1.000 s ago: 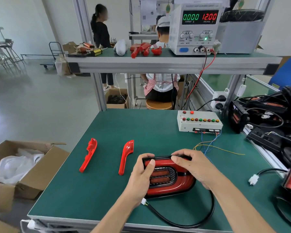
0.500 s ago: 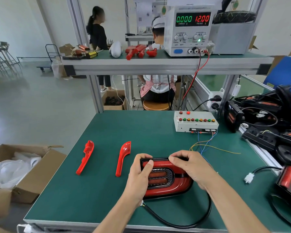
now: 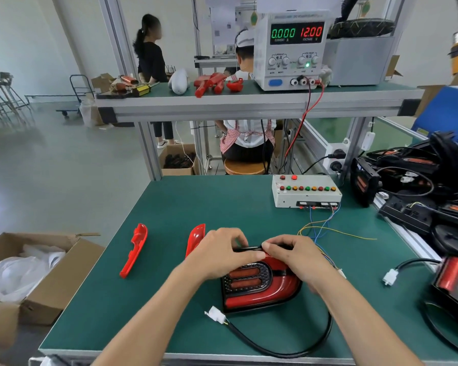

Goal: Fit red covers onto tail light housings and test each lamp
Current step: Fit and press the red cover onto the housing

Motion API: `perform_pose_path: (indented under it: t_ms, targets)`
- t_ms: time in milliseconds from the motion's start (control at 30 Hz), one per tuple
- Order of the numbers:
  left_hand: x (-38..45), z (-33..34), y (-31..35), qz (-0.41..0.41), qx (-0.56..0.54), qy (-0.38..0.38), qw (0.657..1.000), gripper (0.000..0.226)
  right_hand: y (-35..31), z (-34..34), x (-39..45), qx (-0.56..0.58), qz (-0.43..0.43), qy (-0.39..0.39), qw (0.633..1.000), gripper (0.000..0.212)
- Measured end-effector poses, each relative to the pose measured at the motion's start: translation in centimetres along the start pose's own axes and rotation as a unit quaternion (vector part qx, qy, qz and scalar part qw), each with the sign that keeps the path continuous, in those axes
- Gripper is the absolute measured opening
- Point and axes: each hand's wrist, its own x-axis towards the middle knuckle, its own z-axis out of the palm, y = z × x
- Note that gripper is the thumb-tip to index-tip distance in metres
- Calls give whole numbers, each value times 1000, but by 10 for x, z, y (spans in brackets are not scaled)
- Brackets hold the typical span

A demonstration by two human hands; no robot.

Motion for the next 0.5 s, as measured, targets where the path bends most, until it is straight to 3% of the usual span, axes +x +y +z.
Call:
perform_pose_path:
  t_ms: [67, 200, 367, 500]
  targets:
    - [5, -1, 9, 29, 102, -18, 994, 78, -1, 1, 0, -3, -4, -6, 1000, 4]
    - [9, 11, 26, 97, 282, 47, 953, 106, 1, 7, 1, -14, -7, -7, 1000, 5]
    - [10, 33, 28, 112, 299, 81, 944, 90, 3, 13, 0, -25, -14, 42, 999, 7]
    - [10, 34, 23, 114, 309, 108, 938, 91, 4, 13, -3, -20, -28, 36, 999, 11]
